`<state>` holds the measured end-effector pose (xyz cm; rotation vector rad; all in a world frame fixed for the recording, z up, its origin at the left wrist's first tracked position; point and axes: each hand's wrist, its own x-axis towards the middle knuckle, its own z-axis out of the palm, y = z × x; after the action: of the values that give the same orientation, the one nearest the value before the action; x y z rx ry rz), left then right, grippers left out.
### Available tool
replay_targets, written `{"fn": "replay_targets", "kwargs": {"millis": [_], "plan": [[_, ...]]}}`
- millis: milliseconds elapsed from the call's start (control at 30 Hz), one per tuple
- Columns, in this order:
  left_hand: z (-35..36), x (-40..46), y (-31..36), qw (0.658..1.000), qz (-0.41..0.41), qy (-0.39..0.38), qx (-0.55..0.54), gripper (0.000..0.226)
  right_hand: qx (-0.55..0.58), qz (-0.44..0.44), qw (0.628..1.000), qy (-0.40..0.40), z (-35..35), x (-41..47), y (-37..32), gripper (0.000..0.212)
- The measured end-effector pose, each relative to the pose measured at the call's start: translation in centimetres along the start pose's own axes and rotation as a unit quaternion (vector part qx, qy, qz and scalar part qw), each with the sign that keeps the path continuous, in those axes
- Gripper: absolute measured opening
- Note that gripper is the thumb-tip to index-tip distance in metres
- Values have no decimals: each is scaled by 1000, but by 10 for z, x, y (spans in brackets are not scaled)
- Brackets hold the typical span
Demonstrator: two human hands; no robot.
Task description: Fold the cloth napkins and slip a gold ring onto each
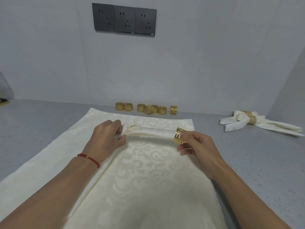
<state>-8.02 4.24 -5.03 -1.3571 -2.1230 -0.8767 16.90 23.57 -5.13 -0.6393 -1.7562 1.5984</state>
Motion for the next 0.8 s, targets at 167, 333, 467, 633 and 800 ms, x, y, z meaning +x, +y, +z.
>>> {"fn": "replay_targets", "kwargs": {"millis": [167, 333, 467, 633, 800], "plan": [[-1, -2, -1, 1000, 7, -11, -8, 49, -10, -7, 1000, -21, -4, -5, -8, 17], [0, -2, 8, 999, 36, -4, -20, 51, -175, -84, 980, -29, 6, -9, -5, 27], [0, -2, 6, 998, 61, -9, -12, 50, -347, -183, 920, -12, 3, -12, -9, 40], [-2, -2, 2, 998, 57, -8, -11, 48, -335, -173, 926, 17, -7, -8, -6, 40], [-5, -3, 4, 998, 57, 1, -31, 43, -292, -130, 948, 2, -12, -7, -3, 41]]}}
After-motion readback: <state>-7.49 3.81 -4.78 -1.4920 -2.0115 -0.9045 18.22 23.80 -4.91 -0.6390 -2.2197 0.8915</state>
